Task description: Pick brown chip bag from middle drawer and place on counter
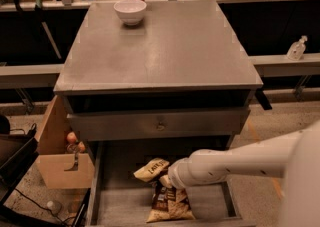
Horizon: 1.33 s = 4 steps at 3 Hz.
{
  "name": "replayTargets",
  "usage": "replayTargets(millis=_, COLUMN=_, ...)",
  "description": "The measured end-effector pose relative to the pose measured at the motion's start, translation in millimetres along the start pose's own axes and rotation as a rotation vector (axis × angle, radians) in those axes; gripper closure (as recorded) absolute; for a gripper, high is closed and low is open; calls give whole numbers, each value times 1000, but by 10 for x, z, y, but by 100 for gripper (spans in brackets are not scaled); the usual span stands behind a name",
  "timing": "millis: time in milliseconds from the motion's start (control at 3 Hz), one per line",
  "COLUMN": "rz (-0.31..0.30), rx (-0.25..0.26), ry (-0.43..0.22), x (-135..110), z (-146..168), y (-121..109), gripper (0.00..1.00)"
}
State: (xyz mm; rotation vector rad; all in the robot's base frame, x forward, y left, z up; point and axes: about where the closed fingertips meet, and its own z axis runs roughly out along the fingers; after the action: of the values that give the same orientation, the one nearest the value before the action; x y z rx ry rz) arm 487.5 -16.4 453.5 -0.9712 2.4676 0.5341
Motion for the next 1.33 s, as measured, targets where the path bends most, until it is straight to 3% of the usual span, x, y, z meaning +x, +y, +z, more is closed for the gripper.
replayTargets(millis=333, rz=21, rx=70, ry=-9, x=168, z=-704, y=126, gripper=100)
replayTargets(millis=1000, rz=169, rx=255, ry=-61, x=141, z=-1799, y=31, gripper=100)
replayTargets(millis=1333, rz=166, rx=348, ry=-127, x=-216, z=-2426, y=-148, gripper=100)
